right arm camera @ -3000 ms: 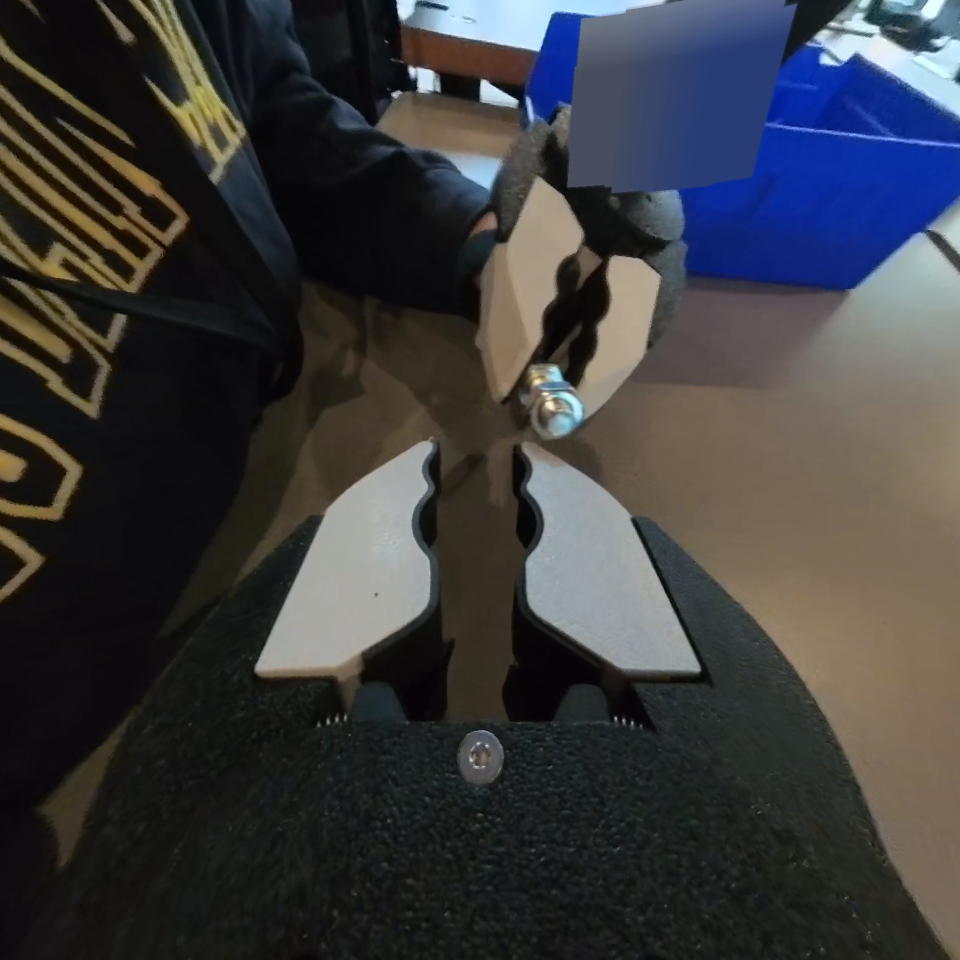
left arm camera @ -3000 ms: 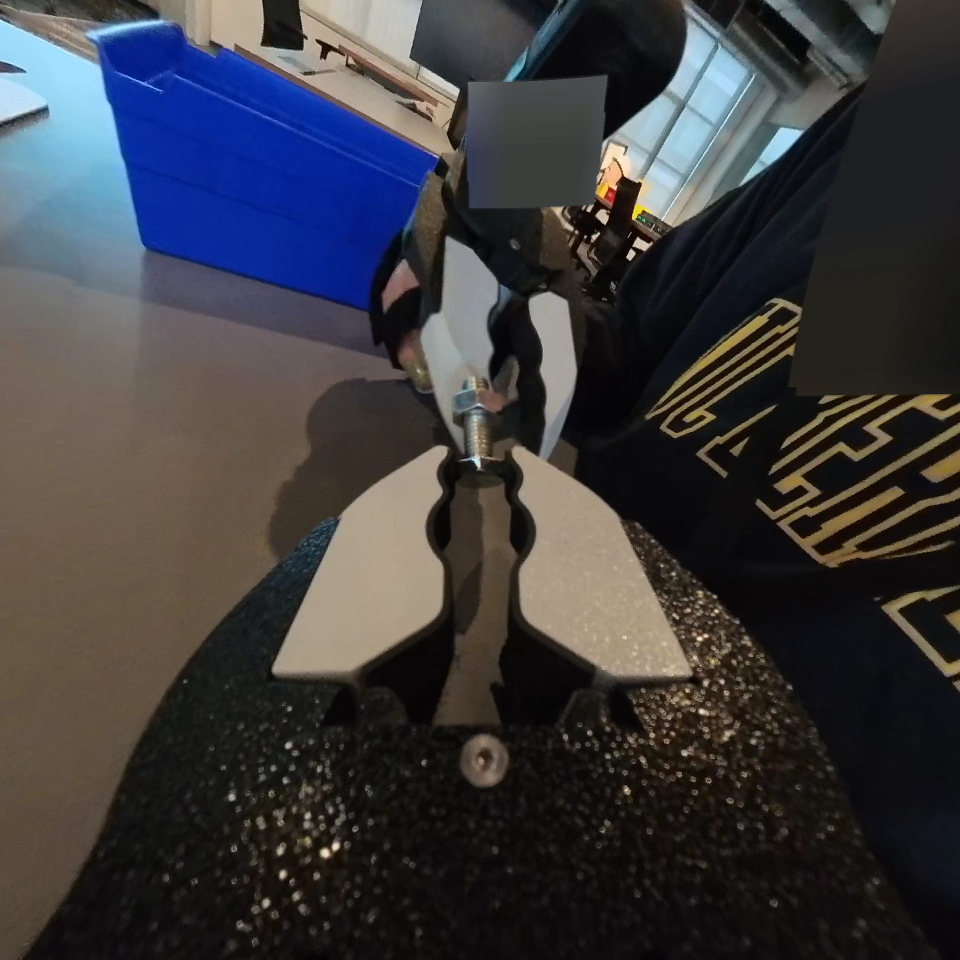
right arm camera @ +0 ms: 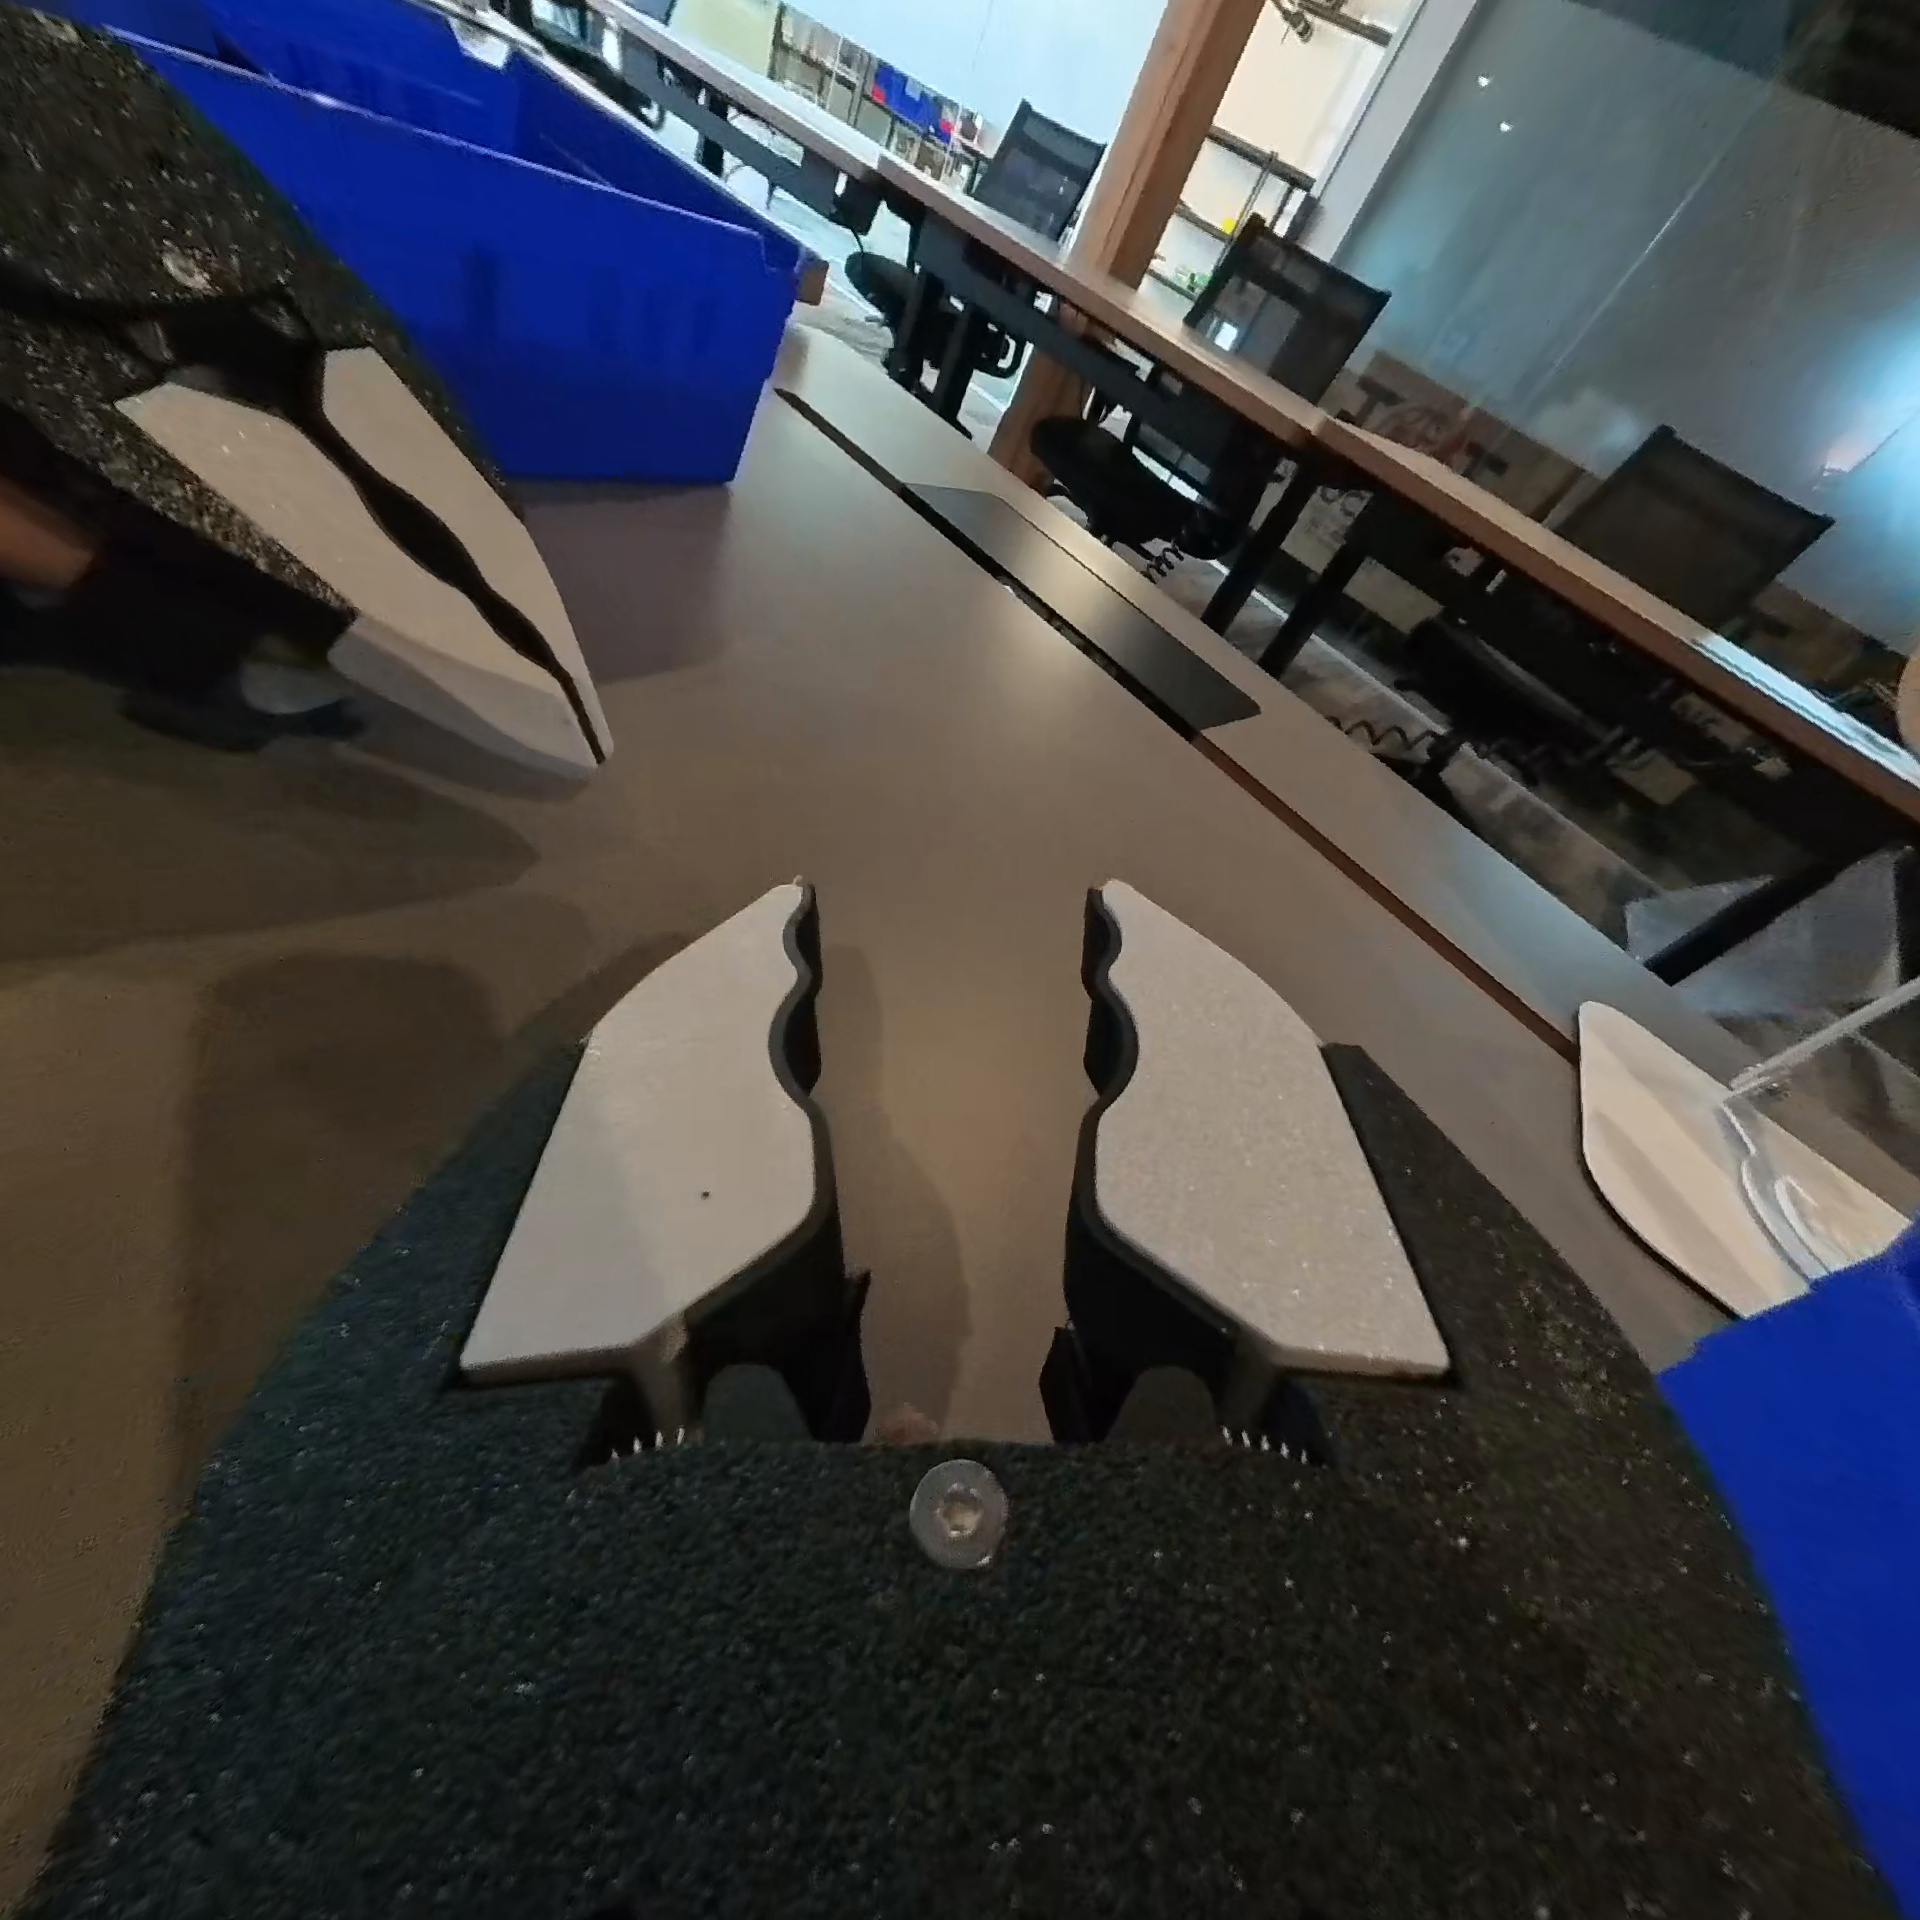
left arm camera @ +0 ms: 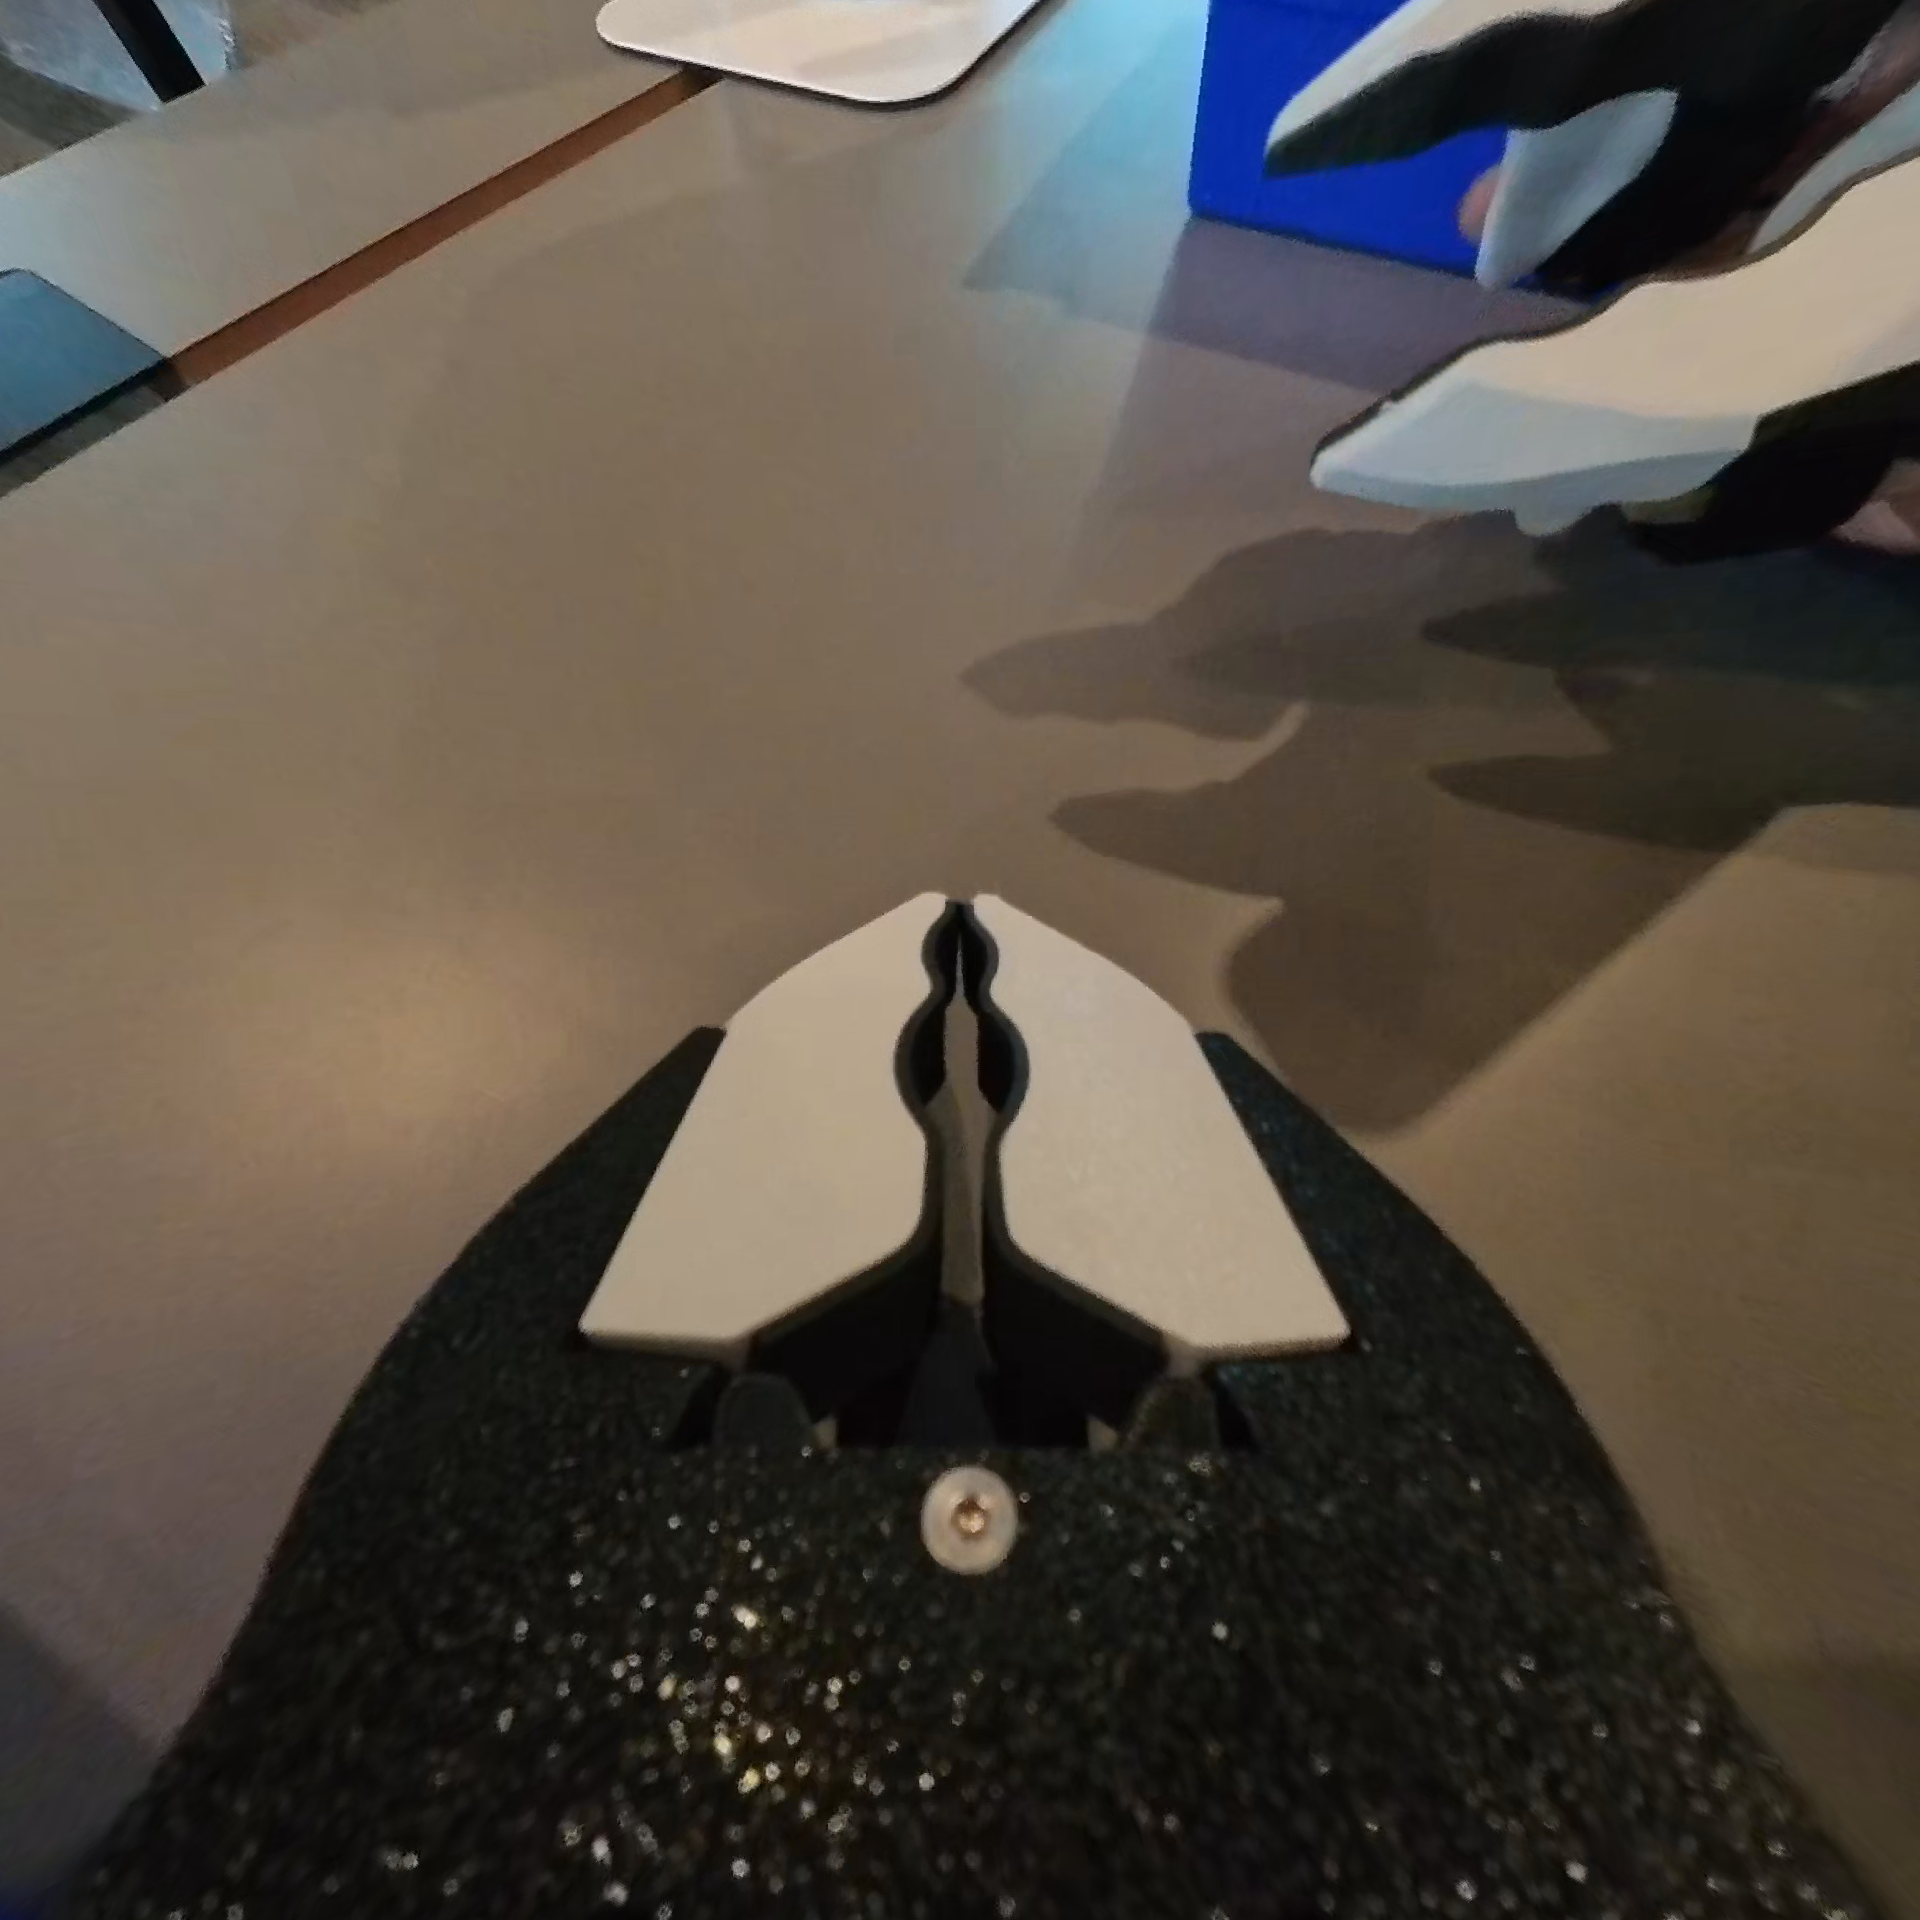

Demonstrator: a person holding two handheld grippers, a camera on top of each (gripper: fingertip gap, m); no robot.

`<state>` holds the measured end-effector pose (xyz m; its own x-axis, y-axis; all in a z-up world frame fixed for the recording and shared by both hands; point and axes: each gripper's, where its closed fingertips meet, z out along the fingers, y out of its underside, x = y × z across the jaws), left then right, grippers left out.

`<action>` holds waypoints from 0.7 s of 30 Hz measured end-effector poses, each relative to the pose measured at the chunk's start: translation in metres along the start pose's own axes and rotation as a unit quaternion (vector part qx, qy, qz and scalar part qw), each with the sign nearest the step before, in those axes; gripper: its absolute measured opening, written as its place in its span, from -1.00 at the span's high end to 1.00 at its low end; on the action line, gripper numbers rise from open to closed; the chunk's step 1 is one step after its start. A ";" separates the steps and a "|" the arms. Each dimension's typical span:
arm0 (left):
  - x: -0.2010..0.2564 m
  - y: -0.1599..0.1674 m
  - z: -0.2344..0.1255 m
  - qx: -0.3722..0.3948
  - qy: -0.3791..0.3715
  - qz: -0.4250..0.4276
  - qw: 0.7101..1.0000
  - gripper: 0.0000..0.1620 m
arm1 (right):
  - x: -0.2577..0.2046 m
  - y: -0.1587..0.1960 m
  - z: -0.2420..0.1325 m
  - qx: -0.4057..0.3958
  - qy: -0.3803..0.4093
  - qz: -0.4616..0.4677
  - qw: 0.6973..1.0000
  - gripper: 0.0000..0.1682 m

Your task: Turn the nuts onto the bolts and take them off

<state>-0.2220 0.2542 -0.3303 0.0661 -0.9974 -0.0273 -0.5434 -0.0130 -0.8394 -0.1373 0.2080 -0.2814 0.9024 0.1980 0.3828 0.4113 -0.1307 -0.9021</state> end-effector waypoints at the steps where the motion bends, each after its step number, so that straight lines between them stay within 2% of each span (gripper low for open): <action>1: 0.000 0.000 0.000 -0.002 -0.003 0.004 1.000 1.00 | 0.001 0.000 0.000 0.000 0.001 0.006 1.000 0.43; 8: 0.000 0.003 0.003 -0.012 -0.012 0.015 1.000 0.97 | 0.007 0.007 0.001 -0.003 -0.002 0.048 0.999 0.44; 21: -0.002 0.001 0.001 -0.004 -0.007 0.002 1.000 0.97 | 0.002 0.009 0.003 -0.013 -0.007 0.026 1.000 0.47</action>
<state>-0.2222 0.2567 -0.3319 0.0757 -0.9964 -0.0372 -0.5504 -0.0106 -0.8348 -0.1324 0.2105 -0.2896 0.9208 0.2042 0.3324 0.3673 -0.1662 -0.9152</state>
